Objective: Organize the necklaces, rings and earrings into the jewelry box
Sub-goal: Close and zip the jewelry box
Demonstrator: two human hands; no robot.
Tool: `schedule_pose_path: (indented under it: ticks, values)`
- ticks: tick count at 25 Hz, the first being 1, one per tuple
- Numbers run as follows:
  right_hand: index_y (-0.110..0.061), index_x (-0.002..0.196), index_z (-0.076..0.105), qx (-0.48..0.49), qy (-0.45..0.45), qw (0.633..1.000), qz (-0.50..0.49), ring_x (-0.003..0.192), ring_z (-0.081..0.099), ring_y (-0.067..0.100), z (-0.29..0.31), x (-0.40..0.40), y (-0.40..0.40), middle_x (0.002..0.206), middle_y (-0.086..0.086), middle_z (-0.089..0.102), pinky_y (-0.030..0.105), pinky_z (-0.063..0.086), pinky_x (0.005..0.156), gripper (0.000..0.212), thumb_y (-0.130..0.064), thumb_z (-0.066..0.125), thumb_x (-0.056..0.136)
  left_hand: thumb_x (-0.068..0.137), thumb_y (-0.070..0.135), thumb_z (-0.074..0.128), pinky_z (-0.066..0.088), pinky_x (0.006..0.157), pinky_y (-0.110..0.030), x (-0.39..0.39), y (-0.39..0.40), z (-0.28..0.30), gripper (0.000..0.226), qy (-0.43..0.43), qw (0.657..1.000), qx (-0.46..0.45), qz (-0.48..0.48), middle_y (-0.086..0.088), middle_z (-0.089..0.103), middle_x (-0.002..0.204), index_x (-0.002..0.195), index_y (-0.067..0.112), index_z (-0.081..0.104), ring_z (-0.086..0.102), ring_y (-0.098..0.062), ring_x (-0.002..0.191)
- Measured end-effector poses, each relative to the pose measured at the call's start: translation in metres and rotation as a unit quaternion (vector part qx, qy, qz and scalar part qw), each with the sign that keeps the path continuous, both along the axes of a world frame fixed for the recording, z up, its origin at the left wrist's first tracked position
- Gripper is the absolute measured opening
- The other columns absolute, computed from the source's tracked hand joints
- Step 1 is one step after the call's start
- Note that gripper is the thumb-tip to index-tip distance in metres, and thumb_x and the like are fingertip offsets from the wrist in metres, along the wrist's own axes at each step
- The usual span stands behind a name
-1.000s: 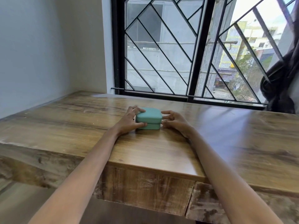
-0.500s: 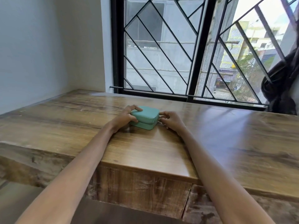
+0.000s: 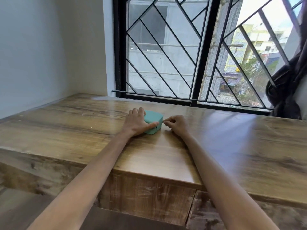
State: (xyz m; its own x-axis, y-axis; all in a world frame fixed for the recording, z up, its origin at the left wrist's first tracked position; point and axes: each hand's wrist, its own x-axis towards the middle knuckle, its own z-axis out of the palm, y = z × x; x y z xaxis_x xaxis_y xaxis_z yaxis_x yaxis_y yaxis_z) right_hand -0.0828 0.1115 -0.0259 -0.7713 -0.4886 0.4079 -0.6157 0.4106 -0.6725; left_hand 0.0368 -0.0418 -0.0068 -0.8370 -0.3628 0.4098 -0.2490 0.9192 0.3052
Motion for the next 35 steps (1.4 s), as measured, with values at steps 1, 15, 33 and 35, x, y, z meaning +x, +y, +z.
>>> schedule_pose_path:
  ticks: [1, 15, 33, 35]
  values:
    - [-0.011, 0.090, 0.076, 0.003, 0.009, 1.000, -0.012, 0.058, 0.058, 0.007, 0.000, -0.002, 0.001, 0.070, -0.007, 0.068, 0.012, 0.040, 0.049, 0.012, -0.017, 0.068, 0.083, 0.057, 0.074, 0.043, 0.034, 0.085, -0.034, -0.001, -0.001, 0.001, 0.085, -0.010, 1.000, 0.004, -0.006, -0.009, 0.050, 0.118, 0.117, 0.013, 0.045, 0.043, -0.025, 0.107]
    - [-0.017, 0.074, 0.070, -0.010, -0.008, 1.000, 0.008, 0.064, 0.055, 0.011, 0.000, -0.034, 0.006, 0.064, -0.005, 0.063, 0.029, 0.045, 0.066, 0.007, -0.015, 0.066, 0.079, 0.072, 0.038, 0.055, 0.014, 0.115, -0.050, -0.008, -0.030, 0.027, 0.043, -0.163, 0.950, 0.164, -0.211, 0.007, 0.018, 0.153, 0.113, 0.050, 0.054, 0.017, -0.017, 0.139]
    - [-0.032, 0.072, 0.068, 0.071, 0.038, 0.997, -0.012, 0.080, 0.065, 0.014, -0.001, -0.034, 0.024, 0.075, -0.009, 0.068, 0.036, 0.052, 0.074, 0.008, -0.038, 0.067, 0.078, 0.084, 0.034, 0.064, 0.035, 0.085, -0.032, -0.024, 0.005, 0.021, 0.044, -0.059, 0.988, -0.085, -0.114, 0.006, 0.053, 0.126, 0.126, 0.028, 0.054, 0.045, -0.018, 0.118]
    - [-0.034, 0.073, 0.067, 0.079, 0.041, 0.996, -0.002, 0.081, 0.065, 0.013, 0.001, -0.033, 0.022, 0.078, -0.008, 0.069, 0.038, 0.054, 0.075, 0.009, -0.041, 0.067, 0.078, 0.084, 0.017, 0.065, 0.040, 0.096, -0.038, -0.028, -0.011, 0.023, 0.040, -0.077, 0.985, -0.029, -0.151, 0.004, 0.053, 0.130, 0.122, 0.028, 0.057, 0.046, -0.019, 0.120]
